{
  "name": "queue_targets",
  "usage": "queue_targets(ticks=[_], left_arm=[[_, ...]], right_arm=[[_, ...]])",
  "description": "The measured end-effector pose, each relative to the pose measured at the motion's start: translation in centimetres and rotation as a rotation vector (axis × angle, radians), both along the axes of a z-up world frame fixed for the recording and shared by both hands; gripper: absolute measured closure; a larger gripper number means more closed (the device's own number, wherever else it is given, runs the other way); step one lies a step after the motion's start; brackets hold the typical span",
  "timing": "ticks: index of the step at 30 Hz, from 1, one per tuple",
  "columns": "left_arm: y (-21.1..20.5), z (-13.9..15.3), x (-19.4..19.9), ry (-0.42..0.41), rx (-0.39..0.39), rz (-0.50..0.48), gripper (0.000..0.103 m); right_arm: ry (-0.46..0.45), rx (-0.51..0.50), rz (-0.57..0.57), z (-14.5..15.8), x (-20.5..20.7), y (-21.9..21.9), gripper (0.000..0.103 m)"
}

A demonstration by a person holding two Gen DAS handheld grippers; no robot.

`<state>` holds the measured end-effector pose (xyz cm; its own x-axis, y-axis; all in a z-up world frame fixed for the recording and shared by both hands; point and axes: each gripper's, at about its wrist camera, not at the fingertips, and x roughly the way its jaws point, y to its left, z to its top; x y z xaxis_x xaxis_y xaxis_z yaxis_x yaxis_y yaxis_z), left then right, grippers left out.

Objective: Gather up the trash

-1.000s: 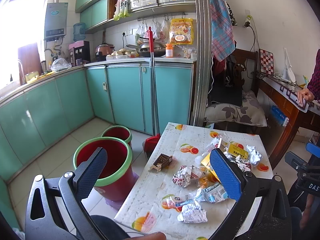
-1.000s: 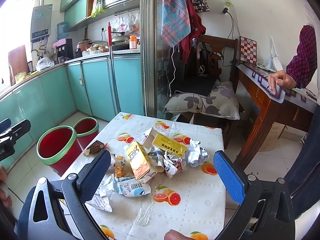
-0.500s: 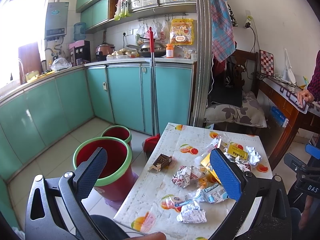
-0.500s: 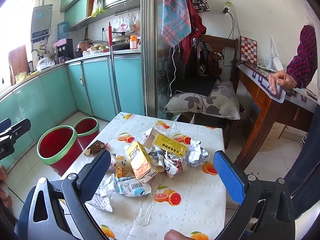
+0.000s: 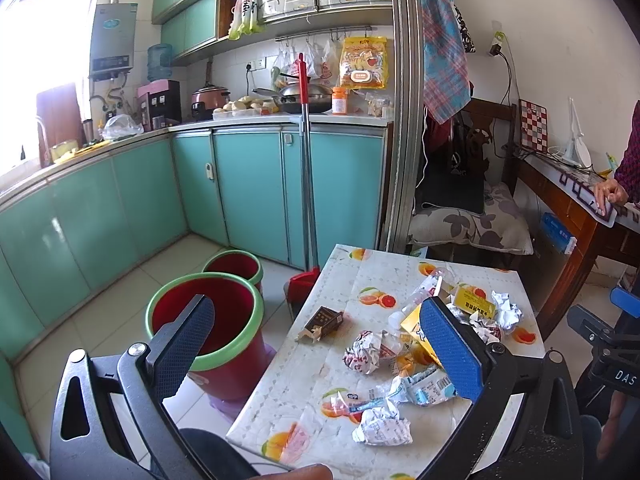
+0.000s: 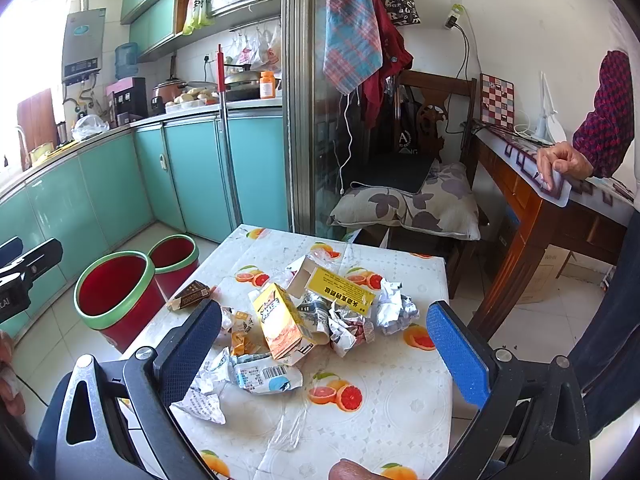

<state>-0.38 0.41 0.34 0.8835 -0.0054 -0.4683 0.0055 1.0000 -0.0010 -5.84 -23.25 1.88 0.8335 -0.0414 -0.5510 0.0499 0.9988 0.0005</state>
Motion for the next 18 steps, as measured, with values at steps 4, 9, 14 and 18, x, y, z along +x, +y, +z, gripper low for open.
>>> queue_targets(ticks=[4,9,14,18], left_arm=[[-0.1,-0.1,0.0,-0.001,0.000,-0.001,0.000],[0.0,-0.1,0.0,0.003,0.001,-0.001,0.000],[-0.2,-0.5,0.4,0.027,0.006,-0.011,0.000],[-0.7,-2.3,2.3,0.139,0.011,-0.066,0.000]], right_arm=[[-0.001,-0.004,0.000,-0.1,0.0,0.1,0.000],[0.001,-0.003,-0.002,-0.1,0.0,0.1,0.000],[0.005,0.001,-0.006,-0.3,0.1,0.0,0.000],[0.023,0.007,-0.029,-1.1,0.3,-1.0,0.000]])
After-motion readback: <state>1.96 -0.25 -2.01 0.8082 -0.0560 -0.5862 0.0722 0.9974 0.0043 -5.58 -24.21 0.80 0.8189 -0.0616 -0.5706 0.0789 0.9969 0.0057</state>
